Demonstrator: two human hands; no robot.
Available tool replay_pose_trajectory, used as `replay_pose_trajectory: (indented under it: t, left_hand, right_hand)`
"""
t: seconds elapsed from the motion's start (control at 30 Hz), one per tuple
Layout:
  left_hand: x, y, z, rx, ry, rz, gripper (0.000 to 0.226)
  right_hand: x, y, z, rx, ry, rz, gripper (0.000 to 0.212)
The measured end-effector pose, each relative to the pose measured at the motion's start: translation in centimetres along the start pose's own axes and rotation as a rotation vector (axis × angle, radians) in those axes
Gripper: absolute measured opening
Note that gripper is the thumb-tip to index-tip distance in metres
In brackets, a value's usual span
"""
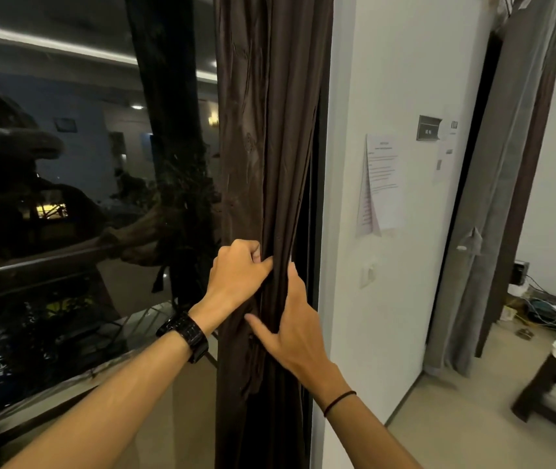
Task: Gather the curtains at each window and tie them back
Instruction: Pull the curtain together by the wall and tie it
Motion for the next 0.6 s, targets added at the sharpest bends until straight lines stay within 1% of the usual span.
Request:
replay_pose_trajectory:
  t: [0.1,0.17,0.23,0.33,0.37,0.43,0.5,0.6]
  left_hand:
    - [-0.7,0.8,-0.9,0.013,0.006,-0.040,0.038]
    - [-1.2,1.4,-1.6,0.031,0.038,-0.107,0.035]
    - [-2.1,2.3,-2.5,0.075,0.106,-0.237,0.026]
    - [-3.1,4.1,-4.2,0.158,0.249,-0.424,0.005]
    - [-3.3,4.7,-5.0,0.194,0.282,-0.450,0.008]
    - [-3.3,5.6,-6.4,0.264,0.289,-0.454,0.020]
    - [-3.3,6.4,-7.6,0.289,0.250,-0.430,0.028]
    - [-3.5,7.2,-9.0,0.294,0.211,-0.387,0.025]
  right_hand:
    - [-1.0,1.6,0.1,-0.022,0.065,-0.054,0.105]
    - [-1.2,2.7,0.1,-0.026,0.073,-0.071,0.106]
    - [-1.2,3.7,0.1,-0.032,0.079,-0.092,0.107]
    - [-1.6,4.5,0.6,-0.058,0.094,-0.163,0.108]
    - [-1.8,4.7,0.7,-0.068,0.081,-0.191,0.109]
    - [-2.2,5.1,1.2,-0.090,0.035,-0.239,0.111]
    - [-2.4,5.5,1.9,-0.132,-0.026,-0.276,0.111]
    - [-2.4,6.2,2.8,-0.196,-0.085,-0.311,0.106]
Point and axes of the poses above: each hand's wrist, its own y-axis away from the middle knuckle, its own x-axis out of the back of the hand, z = x × y, the point moved 8 cm from there along -y, towards the middle knuckle, and after that the axes turned 14 degrees about y, right-handed, at the moved point
